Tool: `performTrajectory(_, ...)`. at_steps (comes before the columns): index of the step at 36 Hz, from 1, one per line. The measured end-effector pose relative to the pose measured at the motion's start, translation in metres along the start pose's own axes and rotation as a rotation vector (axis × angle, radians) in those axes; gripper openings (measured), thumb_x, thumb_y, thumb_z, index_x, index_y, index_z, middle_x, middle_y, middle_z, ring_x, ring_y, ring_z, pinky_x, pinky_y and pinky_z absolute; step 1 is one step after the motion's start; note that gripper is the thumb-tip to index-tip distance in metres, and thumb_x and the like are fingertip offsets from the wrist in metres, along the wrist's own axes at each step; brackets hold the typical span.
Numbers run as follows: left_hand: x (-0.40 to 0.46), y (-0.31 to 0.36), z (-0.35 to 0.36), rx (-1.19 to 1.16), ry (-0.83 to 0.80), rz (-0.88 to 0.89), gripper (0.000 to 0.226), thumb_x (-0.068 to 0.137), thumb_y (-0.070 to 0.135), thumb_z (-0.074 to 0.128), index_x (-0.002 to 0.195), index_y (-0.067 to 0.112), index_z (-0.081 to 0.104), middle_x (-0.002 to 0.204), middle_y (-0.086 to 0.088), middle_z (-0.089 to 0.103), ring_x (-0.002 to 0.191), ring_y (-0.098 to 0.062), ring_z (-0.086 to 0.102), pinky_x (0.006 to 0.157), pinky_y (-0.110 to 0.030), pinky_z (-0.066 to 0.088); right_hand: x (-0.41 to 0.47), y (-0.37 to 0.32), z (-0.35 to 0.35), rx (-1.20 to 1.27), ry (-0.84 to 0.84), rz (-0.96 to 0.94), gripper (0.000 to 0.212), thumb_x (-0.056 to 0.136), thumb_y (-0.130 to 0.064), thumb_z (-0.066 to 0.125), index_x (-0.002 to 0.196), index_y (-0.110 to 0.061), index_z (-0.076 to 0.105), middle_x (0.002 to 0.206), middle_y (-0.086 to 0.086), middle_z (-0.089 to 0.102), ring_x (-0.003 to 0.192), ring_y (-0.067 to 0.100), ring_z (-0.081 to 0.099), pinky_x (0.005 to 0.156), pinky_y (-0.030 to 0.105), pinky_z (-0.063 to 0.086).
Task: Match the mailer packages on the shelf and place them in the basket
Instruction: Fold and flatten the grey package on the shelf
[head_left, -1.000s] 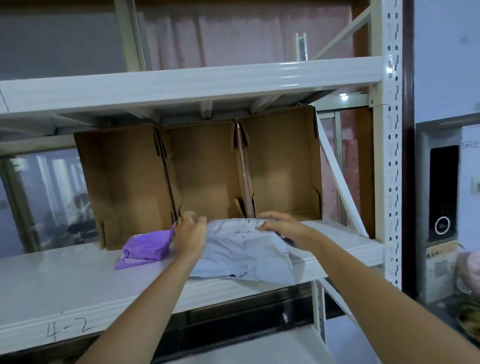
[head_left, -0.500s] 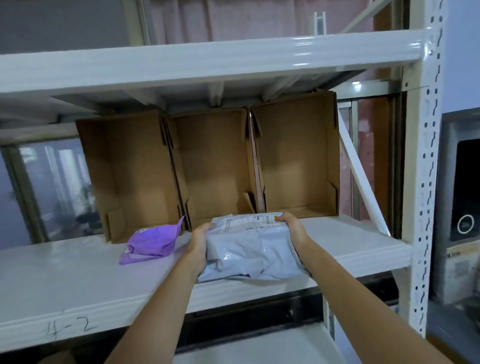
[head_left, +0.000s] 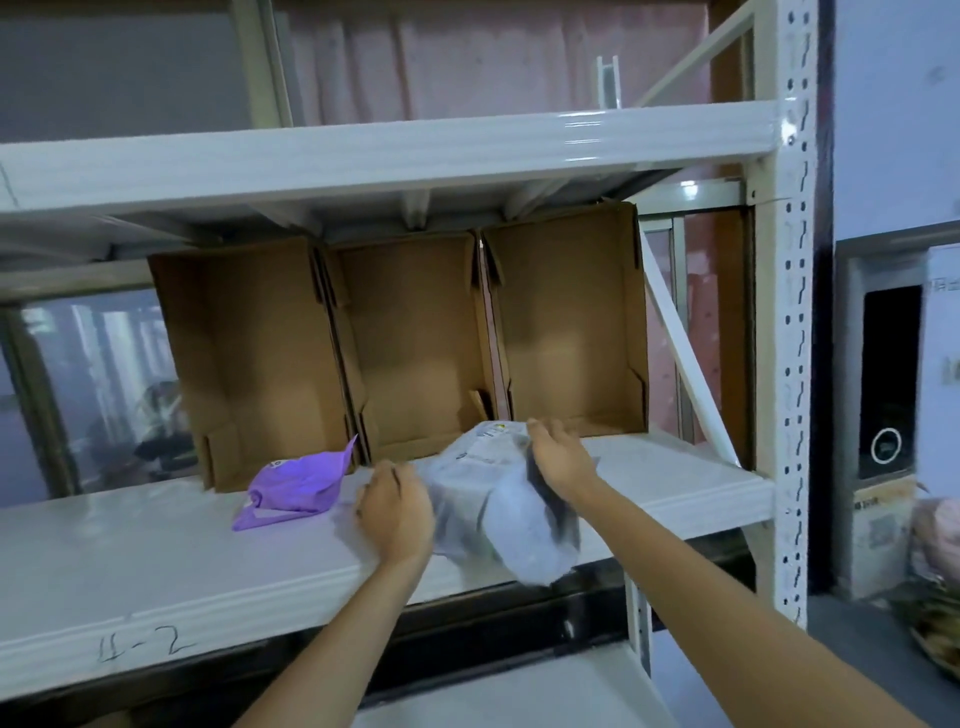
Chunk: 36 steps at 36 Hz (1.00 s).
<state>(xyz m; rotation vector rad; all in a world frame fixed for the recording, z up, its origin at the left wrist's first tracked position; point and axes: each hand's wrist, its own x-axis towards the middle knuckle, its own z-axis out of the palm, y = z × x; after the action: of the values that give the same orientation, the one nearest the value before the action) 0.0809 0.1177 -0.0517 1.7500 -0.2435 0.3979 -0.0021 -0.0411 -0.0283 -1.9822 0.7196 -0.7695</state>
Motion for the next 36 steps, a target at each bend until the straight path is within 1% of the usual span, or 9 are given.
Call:
performTrajectory(7, 0.029, 0.031, -0.007, 0.013, -0.059, 0.11, 0.029, 0.071, 0.04, 0.034, 0.069, 0.014, 0.046, 0.088, -0.011, 0.06, 0.096, -0.026, 0.047, 0.088, -0.038, 0.042, 0.004, -0.012, 0.029, 0.141, -0.197, -0.034, 0.049, 0.105, -0.042, 0.022, 0.149, -0.023, 0.033, 0.155, 0.002, 0.033, 0.144, 0.02, 0.026, 0.112, 0.027, 0.009)
performTrajectory(12, 0.047, 0.042, -0.002, -0.154, -0.576, -0.173, 0.028, 0.084, 0.024, 0.055, 0.058, 0.013, 0.055, 0.053, 0.003, 0.056, 0.061, -0.019, 0.053, 0.055, -0.025, 0.038, 0.019, -0.011, 0.051, 0.378, -0.26, 0.004, 0.051, 0.099, -0.041, 0.039, 0.148, -0.031, 0.03, 0.149, -0.006, 0.036, 0.138, 0.016, 0.033, 0.114, 0.03, 0.014)
performTrajectory(14, 0.052, 0.034, 0.002, -0.306, -0.696, -0.331, 0.032, 0.092, 0.019, 0.05, 0.066, 0.009, 0.067, 0.058, -0.003, 0.067, 0.06, -0.018, 0.064, 0.062, -0.023, 0.048, 0.049, 0.011, 0.072, 0.491, -0.259, 0.016, 0.064, 0.083, -0.056, 0.048, 0.144, -0.041, 0.033, 0.152, -0.006, 0.037, 0.136, 0.017, 0.038, 0.118, 0.034, 0.018)
performTrajectory(18, 0.056, 0.014, 0.01, -0.498, -0.691, -0.452, 0.023, 0.094, 0.015, 0.046, 0.081, 0.008, 0.064, 0.063, -0.007, 0.071, 0.056, -0.019, 0.068, 0.066, -0.03, 0.046, 0.062, 0.012, 0.082, 0.696, -0.275, 0.121, 0.056, 0.084, -0.047, 0.051, 0.131, -0.016, 0.053, 0.128, 0.008, 0.059, 0.115, 0.025, 0.057, 0.097, 0.037, 0.047)
performTrajectory(21, 0.05, 0.004, 0.017, -0.553, -0.733, -0.502, 0.025, 0.093, 0.021, 0.048, 0.085, 0.003, 0.065, 0.063, -0.011, 0.071, 0.05, -0.022, 0.068, 0.063, -0.031, 0.044, 0.067, 0.011, 0.083, 0.793, -0.295, 0.143, 0.063, 0.073, -0.043, 0.058, 0.118, 0.001, 0.059, 0.11, 0.019, 0.065, 0.1, 0.031, 0.063, 0.092, 0.041, 0.048)
performTrajectory(27, 0.058, -0.005, 0.025, -0.587, -0.735, -0.545, 0.023, 0.09, 0.025, 0.051, 0.084, 0.007, 0.065, 0.063, -0.009, 0.07, 0.061, -0.024, 0.066, 0.063, -0.03, 0.045, 0.098, 0.03, 0.097, 0.795, -0.328, 0.18, 0.067, 0.059, -0.055, 0.063, 0.108, -0.01, 0.069, 0.115, 0.02, 0.067, 0.104, 0.033, 0.065, 0.102, 0.048, 0.045)
performTrajectory(30, 0.061, -0.008, 0.028, -0.557, -0.726, -0.548, 0.025, 0.09, 0.027, 0.054, 0.08, 0.007, 0.065, 0.06, -0.009, 0.069, 0.068, -0.026, 0.061, 0.063, -0.03, 0.045, 0.085, 0.021, 0.083, 0.767, -0.358, 0.229, 0.035, 0.075, -0.047, 0.055, 0.075, -0.017, 0.072, 0.083, 0.011, 0.068, 0.075, 0.022, 0.064, 0.079, 0.034, 0.05)
performTrajectory(32, 0.062, -0.008, 0.03, -0.534, -0.728, -0.551, 0.025, 0.089, 0.028, 0.055, 0.08, 0.007, 0.065, 0.061, -0.009, 0.07, 0.07, -0.027, 0.061, 0.064, -0.03, 0.045, 0.084, 0.017, 0.078, 0.758, -0.385, 0.248, 0.048, 0.091, -0.031, 0.042, 0.049, -0.021, 0.063, 0.062, 0.002, 0.058, 0.054, 0.013, 0.056, 0.064, 0.029, 0.042)
performTrajectory(36, 0.062, -0.008, 0.03, -0.507, -0.734, -0.569, 0.028, 0.087, 0.033, 0.054, 0.087, 0.008, 0.068, 0.067, -0.01, 0.071, 0.074, -0.027, 0.062, 0.067, -0.03, 0.046, 0.087, 0.014, 0.074, 0.744, -0.41, 0.257, 0.037, 0.091, -0.029, 0.042, 0.063, -0.015, 0.061, 0.062, 0.004, 0.062, 0.057, 0.017, 0.059, 0.066, 0.031, 0.045)
